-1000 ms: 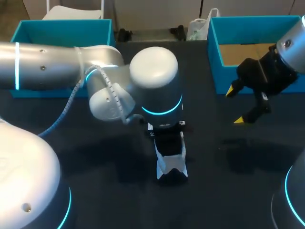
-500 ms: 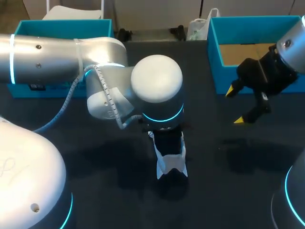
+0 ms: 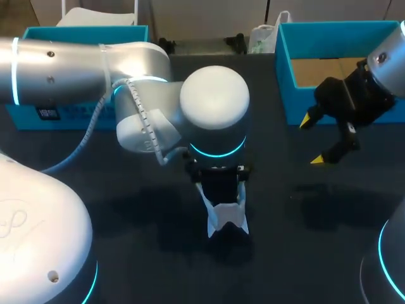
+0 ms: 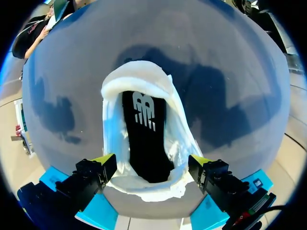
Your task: Take the shoe out of the shoebox, open the shoe tongue, remove and reinsert the insole, then place the shoe into the shoebox
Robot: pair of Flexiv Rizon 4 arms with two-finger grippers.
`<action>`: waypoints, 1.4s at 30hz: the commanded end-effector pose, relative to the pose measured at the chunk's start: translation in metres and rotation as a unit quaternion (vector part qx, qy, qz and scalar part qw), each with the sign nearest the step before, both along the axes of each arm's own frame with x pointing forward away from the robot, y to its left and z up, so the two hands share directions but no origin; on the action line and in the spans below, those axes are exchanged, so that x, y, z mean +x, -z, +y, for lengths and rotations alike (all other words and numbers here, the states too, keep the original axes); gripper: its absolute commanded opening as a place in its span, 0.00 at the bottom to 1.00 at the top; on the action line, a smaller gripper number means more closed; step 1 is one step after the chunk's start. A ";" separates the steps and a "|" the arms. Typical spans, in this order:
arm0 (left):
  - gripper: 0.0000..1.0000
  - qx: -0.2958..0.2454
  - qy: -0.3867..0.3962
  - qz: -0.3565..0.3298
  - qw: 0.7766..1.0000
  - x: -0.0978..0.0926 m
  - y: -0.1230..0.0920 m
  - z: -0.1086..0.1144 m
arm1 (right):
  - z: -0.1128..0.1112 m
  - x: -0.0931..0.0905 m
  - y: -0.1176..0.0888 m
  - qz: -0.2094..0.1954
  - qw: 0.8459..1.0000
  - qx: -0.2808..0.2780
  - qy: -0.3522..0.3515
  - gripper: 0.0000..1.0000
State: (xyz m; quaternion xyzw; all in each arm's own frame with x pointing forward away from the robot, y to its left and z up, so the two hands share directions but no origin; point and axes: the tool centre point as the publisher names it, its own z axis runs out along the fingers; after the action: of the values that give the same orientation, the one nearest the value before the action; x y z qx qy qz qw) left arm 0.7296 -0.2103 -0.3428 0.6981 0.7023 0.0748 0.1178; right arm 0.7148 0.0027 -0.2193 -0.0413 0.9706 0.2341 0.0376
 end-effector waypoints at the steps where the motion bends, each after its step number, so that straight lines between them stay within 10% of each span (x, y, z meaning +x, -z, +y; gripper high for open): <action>1: 1.00 -0.001 -0.003 0.002 1.000 0.006 0.000 0.003 | 0.001 -0.001 0.001 -0.001 1.000 -0.001 0.001 1.00; 28: 1.00 -0.023 -0.020 0.003 1.000 0.037 -0.046 0.004 | 0.001 -0.001 0.001 -0.001 1.000 -0.001 0.001 1.00; 34: 0.52 -0.028 -0.026 0.008 0.999 0.036 -0.046 0.006 | 0.001 -0.001 0.001 -0.001 1.000 -0.001 0.001 1.00; 42: 0.42 -0.034 -0.027 0.024 0.999 0.025 -0.030 0.000 | 0.001 -0.001 0.001 -0.001 1.000 -0.001 0.001 1.00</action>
State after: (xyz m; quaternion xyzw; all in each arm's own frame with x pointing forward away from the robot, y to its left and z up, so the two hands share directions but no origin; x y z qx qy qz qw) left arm 0.7539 -0.2078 -0.3044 0.6754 0.7263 0.0403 0.1213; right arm 0.7148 0.0027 -0.2193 -0.0413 0.9706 0.2341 0.0376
